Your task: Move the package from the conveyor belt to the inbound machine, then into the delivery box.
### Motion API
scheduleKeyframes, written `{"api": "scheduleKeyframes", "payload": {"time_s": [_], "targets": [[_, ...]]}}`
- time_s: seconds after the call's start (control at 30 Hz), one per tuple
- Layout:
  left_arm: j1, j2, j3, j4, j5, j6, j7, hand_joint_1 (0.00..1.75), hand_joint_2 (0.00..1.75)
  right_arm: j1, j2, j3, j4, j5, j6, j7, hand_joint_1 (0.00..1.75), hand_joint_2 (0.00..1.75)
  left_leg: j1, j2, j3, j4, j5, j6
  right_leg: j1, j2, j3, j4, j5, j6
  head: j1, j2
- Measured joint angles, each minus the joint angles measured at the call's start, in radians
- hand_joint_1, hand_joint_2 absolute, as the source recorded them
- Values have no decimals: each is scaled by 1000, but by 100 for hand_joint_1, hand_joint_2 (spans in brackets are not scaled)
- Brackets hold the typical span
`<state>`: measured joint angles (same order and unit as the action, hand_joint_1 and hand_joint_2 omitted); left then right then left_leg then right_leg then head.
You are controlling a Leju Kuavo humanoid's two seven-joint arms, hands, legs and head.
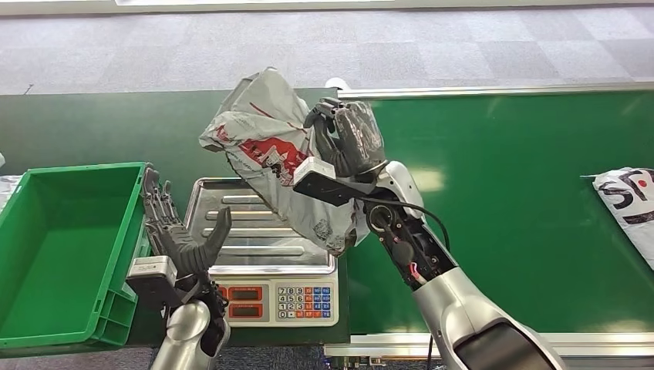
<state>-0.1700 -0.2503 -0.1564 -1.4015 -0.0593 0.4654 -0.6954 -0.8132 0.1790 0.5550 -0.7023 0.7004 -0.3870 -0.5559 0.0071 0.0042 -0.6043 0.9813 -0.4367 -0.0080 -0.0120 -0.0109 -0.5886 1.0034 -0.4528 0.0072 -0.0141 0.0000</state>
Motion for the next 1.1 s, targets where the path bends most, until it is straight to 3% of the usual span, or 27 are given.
{"api": "scheduleKeyframes", "payload": {"time_s": [0.2, 0.53, 1.1], "targets": [[-30, -5, -13, 31, 4, -13, 0, 0, 175, -6, 26, 20, 140, 14, 0, 48, 175, 175, 0, 0, 0, 0, 0, 0, 0, 0, 0, 0, 0, 0, 0, 0], [-55, -10, -19, 67, 2, -37, 0, 0, 175, -31, 43, 78, 308, 88, 164, 175, 175, 175, 0, 0, 0, 0, 0, 0, 0, 0, 0, 0, 0, 0, 0, 0], [-56, -10, -19, 77, 2, -38, 0, 0, 175, -48, 50, 113, 368, 93, 172, 188, 175, 175, 0, 0, 0, 0, 0, 0, 0, 0, 0, 0, 0, 0, 0, 0]]}}
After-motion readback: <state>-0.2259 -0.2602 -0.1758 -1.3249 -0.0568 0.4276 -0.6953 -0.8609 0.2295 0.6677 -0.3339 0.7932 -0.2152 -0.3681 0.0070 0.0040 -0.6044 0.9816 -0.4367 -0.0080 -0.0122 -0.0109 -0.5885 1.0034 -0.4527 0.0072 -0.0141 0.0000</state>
